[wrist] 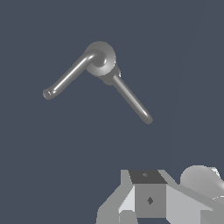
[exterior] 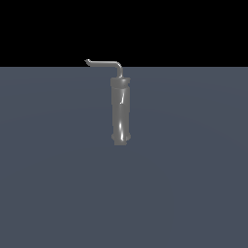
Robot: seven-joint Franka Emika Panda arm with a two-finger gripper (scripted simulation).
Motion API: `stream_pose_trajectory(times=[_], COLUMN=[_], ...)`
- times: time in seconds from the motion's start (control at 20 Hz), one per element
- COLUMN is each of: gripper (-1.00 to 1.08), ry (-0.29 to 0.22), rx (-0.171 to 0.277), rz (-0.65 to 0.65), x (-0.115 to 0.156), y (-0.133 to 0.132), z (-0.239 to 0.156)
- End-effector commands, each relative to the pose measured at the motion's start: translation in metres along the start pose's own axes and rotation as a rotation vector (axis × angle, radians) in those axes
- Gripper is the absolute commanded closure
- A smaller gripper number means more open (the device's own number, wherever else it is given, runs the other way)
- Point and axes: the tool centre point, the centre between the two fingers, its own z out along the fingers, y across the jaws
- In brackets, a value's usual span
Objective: Turn on the faucet by rotating a designated handle.
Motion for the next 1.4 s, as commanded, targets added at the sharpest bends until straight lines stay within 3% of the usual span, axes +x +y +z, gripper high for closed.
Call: stream_pose_trajectory(times=[0.0, 0.6, 1.35], gripper=[1.08, 1.08, 1.08], ry=[0.0, 0.038, 0.163], rx=[0.001, -0.011, -0.012], rz=[0.072, 0.408, 0.766], x=[0.012, 0.063, 0.11], y=[-0.012, -0.067, -0.129], z=[0.008, 0.051, 0.107])
